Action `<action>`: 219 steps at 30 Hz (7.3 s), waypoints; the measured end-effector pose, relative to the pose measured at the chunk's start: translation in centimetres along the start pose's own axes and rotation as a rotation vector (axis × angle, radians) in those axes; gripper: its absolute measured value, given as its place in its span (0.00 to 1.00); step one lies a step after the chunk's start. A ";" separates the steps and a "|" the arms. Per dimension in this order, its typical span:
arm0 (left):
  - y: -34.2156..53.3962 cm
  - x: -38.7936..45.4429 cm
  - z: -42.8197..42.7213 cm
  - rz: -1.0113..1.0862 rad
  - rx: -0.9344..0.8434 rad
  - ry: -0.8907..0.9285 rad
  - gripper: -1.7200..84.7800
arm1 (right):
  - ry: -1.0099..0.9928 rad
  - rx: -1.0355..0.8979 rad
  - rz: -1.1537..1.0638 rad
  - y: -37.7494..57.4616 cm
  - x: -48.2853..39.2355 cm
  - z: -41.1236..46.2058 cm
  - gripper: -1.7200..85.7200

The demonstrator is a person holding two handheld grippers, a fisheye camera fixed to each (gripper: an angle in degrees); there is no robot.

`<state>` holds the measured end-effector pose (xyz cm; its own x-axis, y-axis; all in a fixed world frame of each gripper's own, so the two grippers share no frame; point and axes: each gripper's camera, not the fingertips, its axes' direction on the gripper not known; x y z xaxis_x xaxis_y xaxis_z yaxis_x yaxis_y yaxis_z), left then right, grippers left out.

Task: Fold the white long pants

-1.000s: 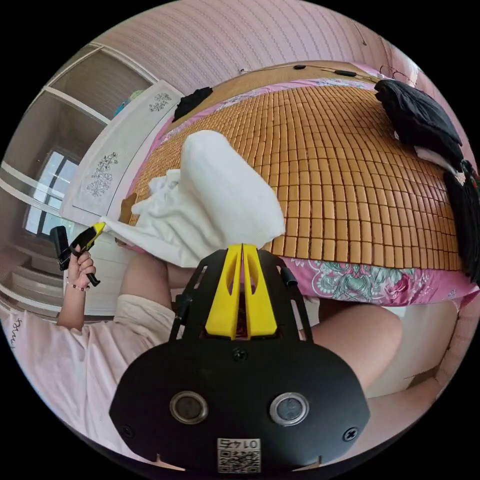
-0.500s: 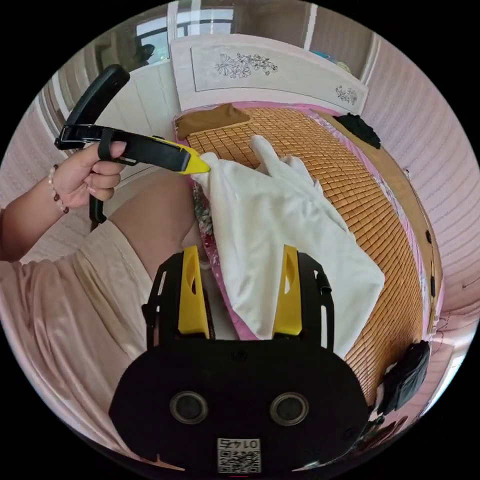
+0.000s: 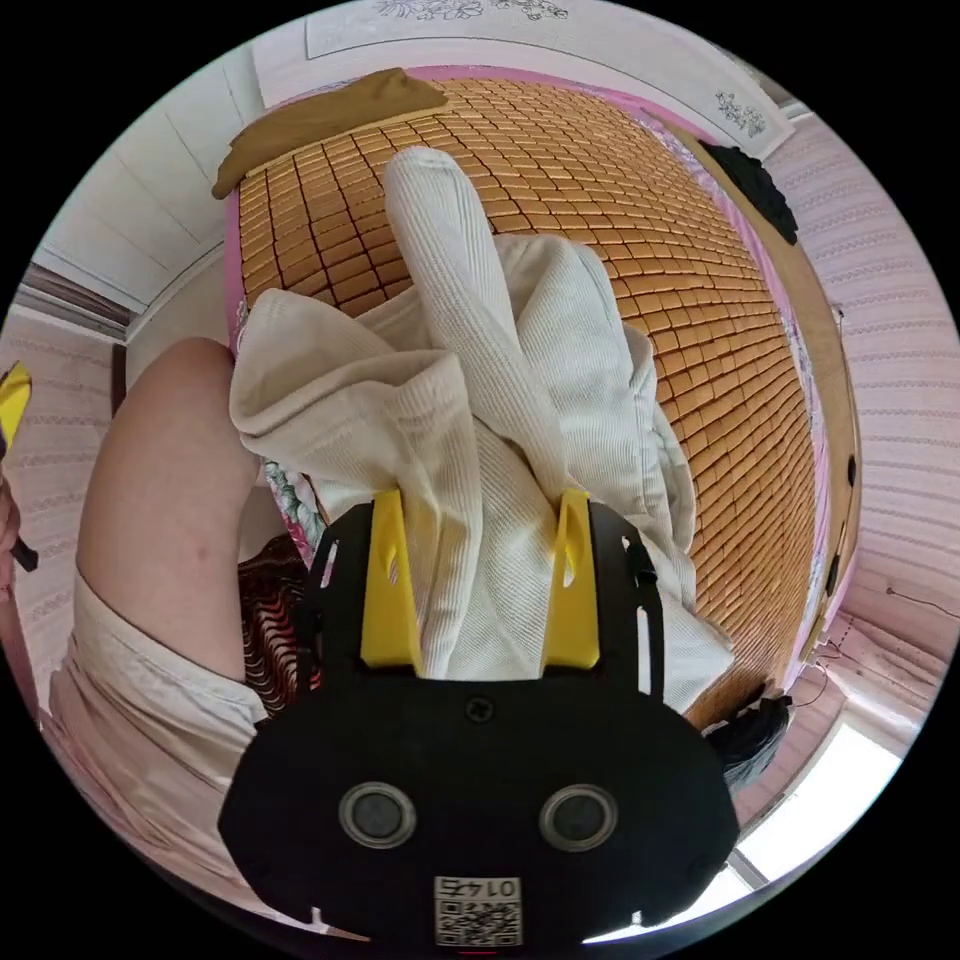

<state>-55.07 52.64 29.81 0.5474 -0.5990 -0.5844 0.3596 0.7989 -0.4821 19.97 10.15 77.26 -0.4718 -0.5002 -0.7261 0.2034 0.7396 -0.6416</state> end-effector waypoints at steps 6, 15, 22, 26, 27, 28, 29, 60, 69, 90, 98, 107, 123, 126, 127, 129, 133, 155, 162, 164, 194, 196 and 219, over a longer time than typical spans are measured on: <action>-3.3 -0.4 0.4 0.044 -0.002 -0.018 0.02 | -0.101 0.210 -0.007 9.7 0.5 -2.3 0.11; -13.9 2.6 12.7 0.191 -0.213 -0.134 0.15 | -0.338 0.477 0.575 38.0 7.1 -4.4 0.11; -16.4 4.6 24.9 0.108 -0.521 -0.279 0.15 | -0.227 0.527 0.912 51.0 8.0 -2.7 0.11; -17.9 6.4 22.0 0.109 -0.406 -0.150 0.02 | -0.241 0.688 0.894 54.0 10.4 -3.0 0.11; -19.2 7.3 20.2 0.141 -0.345 -0.098 0.02 | -0.259 0.783 0.892 54.8 11.9 -3.6 0.11; -19.9 7.9 19.2 0.159 -0.321 -0.073 0.02 | -0.266 0.842 0.889 55.2 12.7 -4.1 0.11; -21.4 9.1 16.9 0.207 -0.268 -0.032 0.01 | -0.282 0.964 0.887 56.4 14.0 -4.8 0.11; -20.5 -6.4 5.1 0.120 -0.229 -0.223 0.14 | -0.031 0.664 1.398 68.8 18.1 13.4 0.18; -27.6 -5.9 16.3 0.014 -0.332 -0.328 0.17 | -0.224 0.338 1.503 70.5 19.6 23.5 0.15; -35.2 -4.8 15.1 -0.025 -0.228 -0.299 0.10 | 0.015 0.560 1.224 62.7 34.6 7.6 0.09; -31.3 -4.5 14.4 0.040 -0.260 -0.217 0.15 | -0.030 0.537 1.153 51.7 33.7 11.5 0.12; -16.3 1.6 18.6 0.357 -0.491 -0.193 0.14 | -0.110 0.192 0.898 35.6 31.7 21.4 0.10; -13.6 -3.3 16.4 0.237 -0.442 -0.208 0.09 | -0.207 0.398 1.340 65.6 6.4 18.1 0.11; -13.2 -5.8 13.5 0.122 -0.386 -0.164 0.10 | -0.198 0.390 1.410 68.0 6.8 18.6 0.15; -13.1 -6.4 12.8 0.097 -0.372 -0.161 0.10 | -0.180 0.383 1.419 68.3 7.0 18.7 0.15; -12.5 -8.9 10.1 0.001 -0.311 -0.185 0.11 | -0.121 0.311 1.452 68.8 8.6 19.7 0.17; -11.4 -12.6 6.2 -0.152 -0.211 -0.223 0.12 | -0.127 0.218 1.533 70.0 11.8 23.0 0.22; -9.2 -15.4 2.8 -0.279 -0.076 -0.047 0.01 | -0.346 0.443 1.562 80.0 2.9 22.6 0.08; -5.0 -15.7 3.0 -0.301 -0.200 -0.214 0.02 | -0.236 0.380 1.493 78.9 3.5 23.0 0.10; -4.5 -14.6 2.4 -0.297 -0.143 -0.245 0.02 | -0.222 0.388 1.459 78.8 4.3 22.3 0.10; 11.6 38.4 33.8 1.338 -0.595 0.142 0.14 | -0.161 0.564 1.102 79.5 4.2 21.6 0.03; 12.4 40.4 34.6 1.374 -0.596 0.178 0.15 | -0.121 0.610 1.088 80.2 2.9 19.8 0.03; 8.9 48.9 34.9 1.454 -0.612 0.173 0.07 | -0.067 0.704 1.197 83.9 8.0 14.6 0.07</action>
<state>1.28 32.28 19.73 0.0339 0.5920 -0.8052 -0.7412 0.5554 0.3771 45.75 61.64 14.04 0.3318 0.2342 -0.9138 0.8439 0.3593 0.3985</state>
